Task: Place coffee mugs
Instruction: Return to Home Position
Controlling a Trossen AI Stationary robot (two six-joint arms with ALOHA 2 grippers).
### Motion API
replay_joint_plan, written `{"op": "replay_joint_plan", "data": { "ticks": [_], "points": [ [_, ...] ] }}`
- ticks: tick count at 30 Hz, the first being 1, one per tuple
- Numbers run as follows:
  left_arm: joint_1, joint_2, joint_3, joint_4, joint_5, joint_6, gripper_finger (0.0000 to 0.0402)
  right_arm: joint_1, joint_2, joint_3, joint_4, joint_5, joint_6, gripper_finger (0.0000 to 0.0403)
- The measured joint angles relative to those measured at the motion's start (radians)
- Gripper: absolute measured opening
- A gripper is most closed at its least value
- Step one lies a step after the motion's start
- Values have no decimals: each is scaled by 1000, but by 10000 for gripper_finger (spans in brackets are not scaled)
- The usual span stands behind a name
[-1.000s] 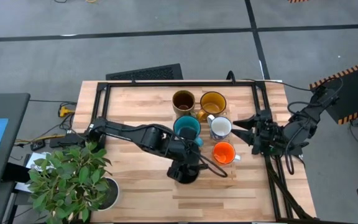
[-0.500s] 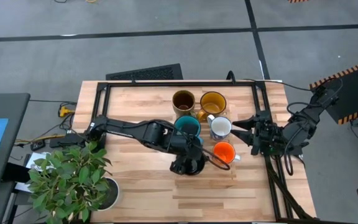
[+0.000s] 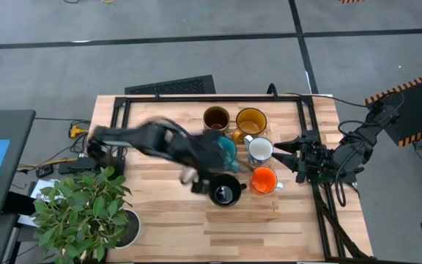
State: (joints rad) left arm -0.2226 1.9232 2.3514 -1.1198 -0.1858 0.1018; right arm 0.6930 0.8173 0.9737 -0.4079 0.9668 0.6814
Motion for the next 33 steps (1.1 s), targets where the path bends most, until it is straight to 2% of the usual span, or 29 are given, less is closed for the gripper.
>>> {"op": "replay_joint_plan", "data": {
  "ticks": [5,7,9,11,13,18,22,26,30,33],
  "points": [
    [66,-131,2,14,-6,-36,121,-8,0,0,6,0,0,234],
    [82,-178,-27,21,-6,-37,86,-17,0,0,5,0,0,234],
    [90,-245,-116,54,-6,-36,38,-29,0,0,5,0,0,234],
    [91,-335,-273,154,-12,-43,12,-41,-1,0,5,0,0,234],
    [90,-440,-484,322,-14,-61,7,-52,-1,0,5,0,0,234],
    [90,-733,-1067,854,-30,-97,1,-76,-1,0,5,0,0,234],
    [110,-917,-1444,1263,-23,-104,0,-90,-1,0,5,0,0,234],
    [149,-1073,-1691,1465,-20,-149,0,-109,-1,0,6,0,-1,234],
    [180,-1209,-1849,1498,-20,-197,0,-134,-1,0,5,0,-1,232],
    [189,-1313,-1932,1498,-20,-222,0,-149,4,0,4,0,-6,209]
  ]
}}
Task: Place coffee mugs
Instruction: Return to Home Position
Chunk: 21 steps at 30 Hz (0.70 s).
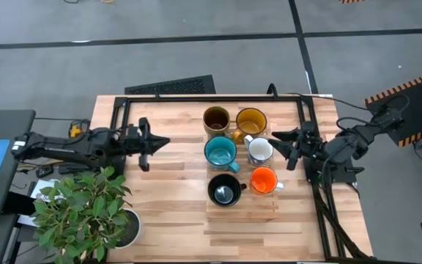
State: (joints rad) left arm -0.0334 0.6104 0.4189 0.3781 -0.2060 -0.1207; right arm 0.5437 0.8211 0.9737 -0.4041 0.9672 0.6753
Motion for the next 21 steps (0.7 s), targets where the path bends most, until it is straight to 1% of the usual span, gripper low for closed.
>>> {"op": "replay_joint_plan", "data": {
  "ticks": [3,6,8,9,10,14,16,17,19,21],
  "points": [
    [0,-91,-73,2,-1,-24,0,-11,0,0,-2,0,-1,163],
    [0,-171,-141,2,-1,-73,0,-17,-3,0,-3,-1,7,93],
    [0,-218,-189,7,0,-108,0,-17,-5,0,-2,-22,8,40],
    [0,-239,-214,16,0,-119,0,-17,-5,0,-3,-31,7,23],
    [0,-259,-240,29,0,-126,0,-17,-5,0,-5,-46,7,17],
    [0,-337,-337,78,-15,-135,0,-16,-5,0,-5,-85,13,27],
    [0,-377,-389,96,-31,-136,0,-16,-5,0,-8,-109,29,24],
    [0,-400,-408,90,-41,-140,0,-16,-6,0,-9,-120,32,21],
    [0,-444,-406,17,-56,-151,0,-15,-15,0,-11,-140,33,17],
    [0,-484,-408,-15,-61,-145,0,-11,-25,0,-16,-160,33,17]
  ]
}}
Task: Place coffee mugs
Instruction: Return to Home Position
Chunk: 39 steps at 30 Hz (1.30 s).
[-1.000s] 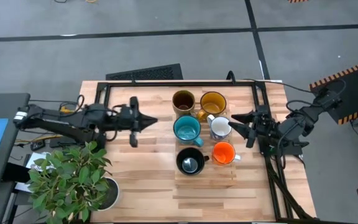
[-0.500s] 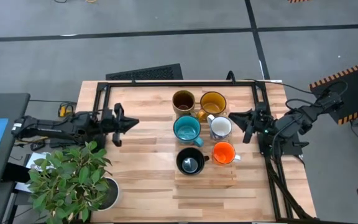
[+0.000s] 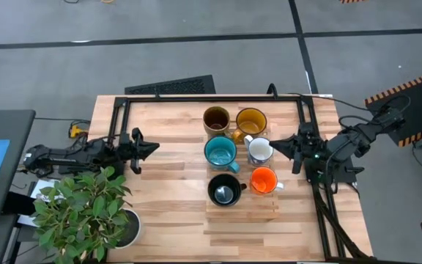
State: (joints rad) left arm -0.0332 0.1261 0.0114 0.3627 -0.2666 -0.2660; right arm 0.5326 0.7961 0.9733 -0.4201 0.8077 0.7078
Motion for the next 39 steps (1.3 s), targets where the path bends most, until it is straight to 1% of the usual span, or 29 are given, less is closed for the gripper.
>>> {"op": "replay_joint_plan", "data": {
  "ticks": [3,8,11,12,14,18,20,23,27,28,32,34,36,38,39],
  "points": [
    [0,-55,-1,-18,16,1,0,13,-23,0,-46,-34,1,20],
    [0,-98,-1,-46,0,-70,0,37,-74,0,-141,-56,-3,20],
    [0,-103,-1,-51,1,-97,0,29,-109,0,-138,-114,-81,17],
    [0,-103,-1,-60,1,-95,0,19,-119,-2,-121,-146,-123,17],
    [0,-103,-2,-87,-1,-78,0,-16,-140,-30,-34,-231,-221,17],
    [0,-103,-2,-165,-1,-45,0,-122,-210,-155,172,-479,-365,17],
    [0,-103,-3,-216,-1,-39,0,-189,-253,-209,183,-571,-424,17],
    [0,-102,-1,-304,-2,-37,0,-298,-342,-277,160,-653,-453,17],
    [0,-83,7,-327,5,-34,0,-402,-533,-375,163,-812,-448,19],
    [0,-83,8,-328,6,-34,0,-416,-586,-401,168,-831,-448,19],
    [0,-81,10,-338,8,-34,0,-438,-780,-526,192,-833,-446,17],
    [0,-80,10,-339,8,-34,0,-438,-793,-583,268,-834,-447,17],
    [0,-79,11,-341,8,-34,0,-438,-788,-619,269,-838,-468,17],
    [0,-77,11,-342,8,-34,0,-435,-756,-658,372,-850,-491,17],
    [0,-76,11,-342,9,-34,0,-435,-750,-687,394,-856,-495,17]
  ]
}}
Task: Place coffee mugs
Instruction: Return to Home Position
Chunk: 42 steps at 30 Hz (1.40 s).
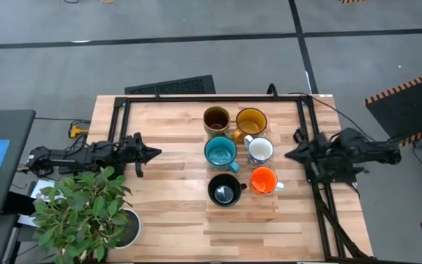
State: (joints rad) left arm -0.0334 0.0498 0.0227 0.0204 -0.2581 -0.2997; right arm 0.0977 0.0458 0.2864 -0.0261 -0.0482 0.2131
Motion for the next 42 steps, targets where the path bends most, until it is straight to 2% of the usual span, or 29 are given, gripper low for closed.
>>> {"op": "replay_joint_plan", "data": {
  "ticks": [2,5,14,19,26,31,42],
  "points": [
    [0,2,0,0,0,0,0,-1,-23,-54,1,-8,2,17],
    [0,2,1,-2,0,0,0,-1,-44,-98,99,-15,-5,17],
    [0,3,2,-3,4,0,0,-12,-44,-194,100,-34,-163,17],
    [0,3,2,-4,9,0,0,-36,-43,-278,197,-51,-137,17],
    [0,3,2,-4,9,0,0,-62,-44,-278,170,-53,-193,22],
    [0,3,2,-4,9,0,0,-74,-42,-278,52,31,-182,47],
    [0,3,2,-4,9,0,0,-74,-27,-278,46,49,-180,55]
  ]
}}
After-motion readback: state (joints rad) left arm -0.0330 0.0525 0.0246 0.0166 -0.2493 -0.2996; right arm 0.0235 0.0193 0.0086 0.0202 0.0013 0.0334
